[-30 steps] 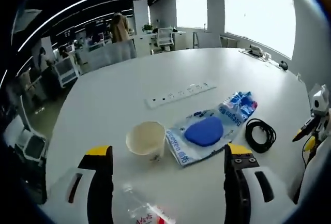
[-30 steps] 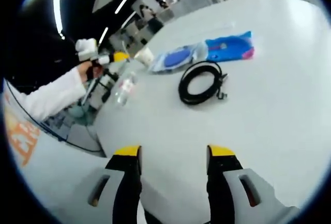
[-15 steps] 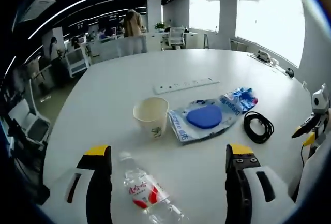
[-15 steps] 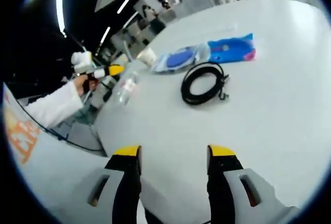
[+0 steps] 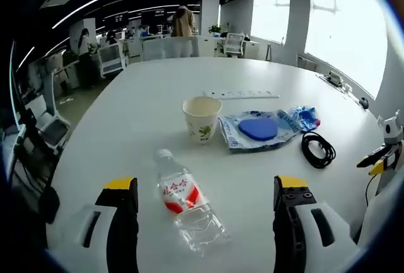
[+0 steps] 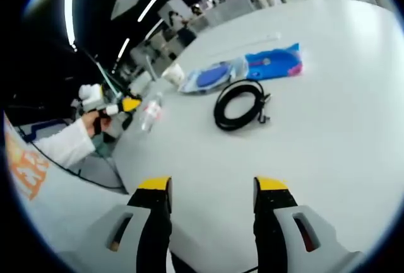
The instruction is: Arrange the tabletop items into an orderly group along one side of the table until the central work area is clear of visible clutter.
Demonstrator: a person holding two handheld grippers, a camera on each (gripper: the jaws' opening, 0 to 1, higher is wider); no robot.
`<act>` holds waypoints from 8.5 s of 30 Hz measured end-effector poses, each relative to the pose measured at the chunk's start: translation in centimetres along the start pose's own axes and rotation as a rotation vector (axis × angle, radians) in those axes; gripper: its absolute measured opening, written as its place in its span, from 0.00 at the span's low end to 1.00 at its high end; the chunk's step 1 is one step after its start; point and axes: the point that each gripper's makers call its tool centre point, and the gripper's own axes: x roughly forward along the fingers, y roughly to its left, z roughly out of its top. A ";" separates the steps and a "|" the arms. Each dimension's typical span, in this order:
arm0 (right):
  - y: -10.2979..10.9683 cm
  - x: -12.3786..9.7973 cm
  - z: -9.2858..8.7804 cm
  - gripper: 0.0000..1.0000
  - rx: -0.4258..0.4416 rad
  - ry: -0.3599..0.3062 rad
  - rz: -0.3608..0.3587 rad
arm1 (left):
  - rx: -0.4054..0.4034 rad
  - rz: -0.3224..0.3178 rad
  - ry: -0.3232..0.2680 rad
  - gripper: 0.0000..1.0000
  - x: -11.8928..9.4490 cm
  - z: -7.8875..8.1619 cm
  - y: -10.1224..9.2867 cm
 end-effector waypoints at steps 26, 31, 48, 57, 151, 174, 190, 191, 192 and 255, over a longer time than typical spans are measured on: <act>-1.5 -1.4 0.2 0.52 0.038 -0.033 -0.054 | -0.068 0.034 0.041 0.88 -0.7 -2.3 0.8; -1.7 -1.5 0.1 0.50 0.061 -0.040 -0.057 | -0.099 0.019 0.051 0.85 0.0 -2.4 0.7; -1.5 -1.4 -0.5 0.49 0.069 -0.023 -0.058 | -0.269 0.145 0.117 0.77 4.1 -3.7 2.8; -1.7 -1.6 -0.8 0.49 0.084 -0.015 -0.064 | -0.303 0.203 0.161 0.75 5.7 -4.5 3.8; 13.8 1.0 16.0 0.40 -0.282 -0.288 0.208 | 0.266 -0.443 -0.180 0.39 -2.4 5.7 -24.3; 16.5 0.8 14.6 0.19 -0.553 -0.249 0.291 | 0.562 -0.612 -0.298 0.63 -5.4 7.0 -26.1; 20.6 -1.3 13.8 0.20 -0.656 -0.244 0.520 | 0.605 -1.080 -0.249 0.43 -10.5 7.8 -26.7; 20.6 -1.3 13.9 0.20 -0.640 -0.245 0.519 | 0.597 -1.078 -0.246 0.42 -10.5 7.8 -26.7; 20.6 -1.2 14.0 0.20 -0.640 -0.251 0.516 | 0.596 -1.073 -0.248 0.42 -10.5 7.8 -26.7; 1.9 -5.4 7.1 0.60 -0.098 -0.236 0.009 | 0.496 -0.635 -0.125 0.42 -2.7 7.1 -5.3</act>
